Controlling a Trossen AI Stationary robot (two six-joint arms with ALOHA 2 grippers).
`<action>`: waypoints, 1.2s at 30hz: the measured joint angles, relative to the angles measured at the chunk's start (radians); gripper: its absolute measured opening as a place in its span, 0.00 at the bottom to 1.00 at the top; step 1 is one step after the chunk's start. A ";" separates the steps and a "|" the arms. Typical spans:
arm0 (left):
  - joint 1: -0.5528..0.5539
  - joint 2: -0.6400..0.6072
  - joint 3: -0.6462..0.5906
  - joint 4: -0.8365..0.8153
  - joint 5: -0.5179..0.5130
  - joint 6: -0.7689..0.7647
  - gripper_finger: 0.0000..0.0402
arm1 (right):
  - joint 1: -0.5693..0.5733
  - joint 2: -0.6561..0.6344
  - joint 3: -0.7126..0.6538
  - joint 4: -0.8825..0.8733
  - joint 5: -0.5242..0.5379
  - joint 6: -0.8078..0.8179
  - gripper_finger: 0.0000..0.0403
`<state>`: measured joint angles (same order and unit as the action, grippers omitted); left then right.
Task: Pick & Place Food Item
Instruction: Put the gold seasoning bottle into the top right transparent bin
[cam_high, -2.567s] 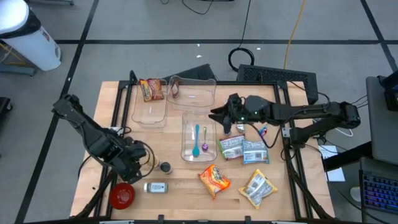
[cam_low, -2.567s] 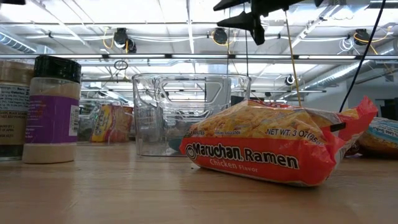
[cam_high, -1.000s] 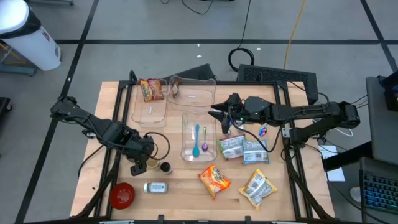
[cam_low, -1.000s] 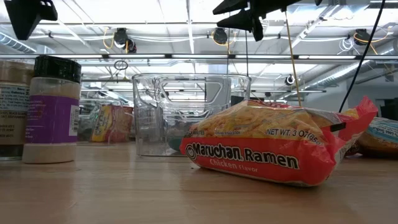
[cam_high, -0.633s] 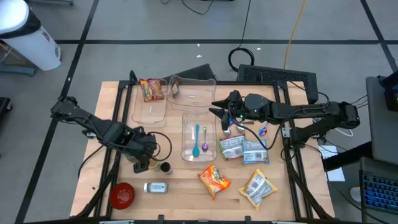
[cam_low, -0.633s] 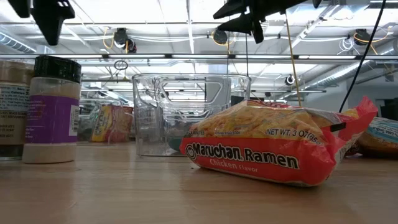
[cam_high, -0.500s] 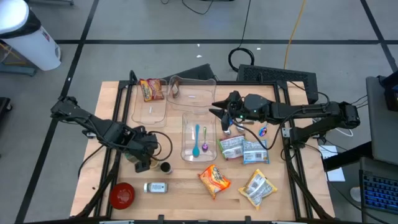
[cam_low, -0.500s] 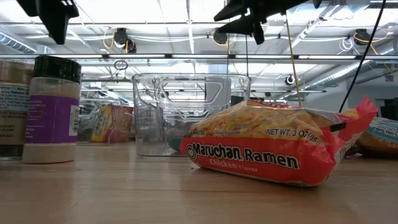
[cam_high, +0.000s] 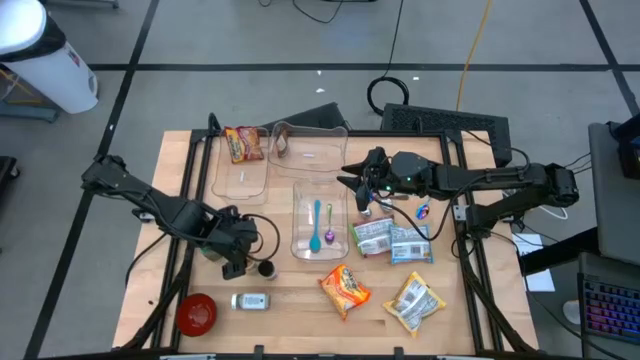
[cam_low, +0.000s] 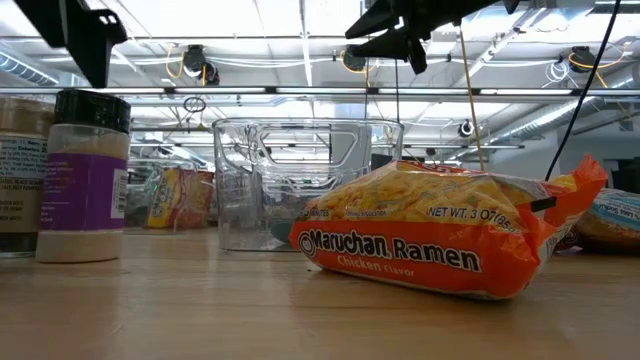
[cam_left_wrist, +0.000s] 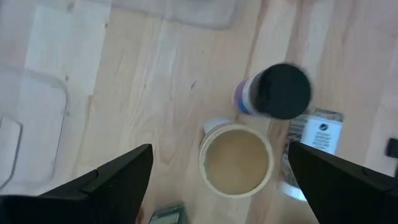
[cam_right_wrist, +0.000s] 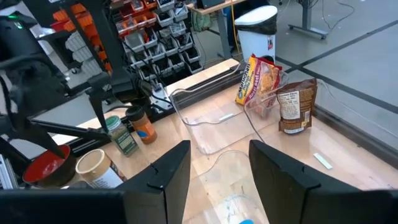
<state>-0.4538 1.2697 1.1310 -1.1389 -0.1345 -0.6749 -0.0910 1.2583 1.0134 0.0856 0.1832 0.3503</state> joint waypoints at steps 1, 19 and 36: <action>0.000 0.000 -0.007 0.000 0.001 -0.012 0.96 | 0.000 0.000 0.000 0.000 0.000 0.000 0.38; -0.047 0.078 -0.042 0.053 0.039 0.016 0.95 | 0.000 0.000 0.000 0.000 0.000 0.000 0.38; -0.046 0.199 -0.042 0.050 0.056 0.038 0.94 | 0.000 0.000 0.000 0.000 0.000 0.003 0.38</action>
<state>-0.4995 1.4689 1.0885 -1.0893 -0.0780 -0.6369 -0.0906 1.2583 1.0134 0.0858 0.1828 0.3538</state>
